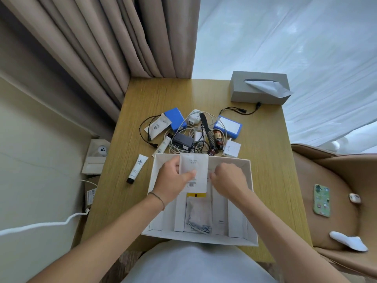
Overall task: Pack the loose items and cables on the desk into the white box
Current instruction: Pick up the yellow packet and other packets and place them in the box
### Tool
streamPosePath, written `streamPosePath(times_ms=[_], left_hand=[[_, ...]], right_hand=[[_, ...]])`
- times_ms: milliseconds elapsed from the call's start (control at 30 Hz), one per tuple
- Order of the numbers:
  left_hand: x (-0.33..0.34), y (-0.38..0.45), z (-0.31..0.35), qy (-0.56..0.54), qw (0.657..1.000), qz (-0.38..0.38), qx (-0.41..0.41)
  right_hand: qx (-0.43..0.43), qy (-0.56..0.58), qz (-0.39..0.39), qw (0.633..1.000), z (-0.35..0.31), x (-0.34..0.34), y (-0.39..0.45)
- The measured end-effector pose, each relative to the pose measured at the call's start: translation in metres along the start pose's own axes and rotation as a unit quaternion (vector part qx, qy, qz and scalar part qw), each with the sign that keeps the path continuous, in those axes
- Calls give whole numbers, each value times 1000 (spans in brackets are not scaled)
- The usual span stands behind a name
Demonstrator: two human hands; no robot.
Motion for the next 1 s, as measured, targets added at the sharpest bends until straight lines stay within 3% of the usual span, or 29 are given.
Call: streamPosePath(times_ms=[167,367,733,800,900,1000], left_hand=[[29,2,-43,130,988,-57,-57],[66,-2,-73,267,956,-115,-40],[111,-16,-105,317,935,-156,-24],[115,-18,-105,366,917,-159,26],[119,-17,-103,478,853,-171,119],[116,-14,-104,512,831,-183,119]], right_hand=[[-2,38,52,998,18,-33,-13],[8,76,22,997,28,-26,-22],[23,109,38,993,36,-25,-34],[17,102,34,994,35,-22,-35],[7,91,33,995,31,-19,-35],[-1,83,33,996,28,-18,-34]])
Point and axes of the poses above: each hand's wrist, its own y-axis towards the middle knuckle, its own x-axis out of the palm, z = x × y, the point moved 7 cm from there along y, towards the middle knuckle, and after that the axes turned 13 degrees about -y, right-handed, at the moved point
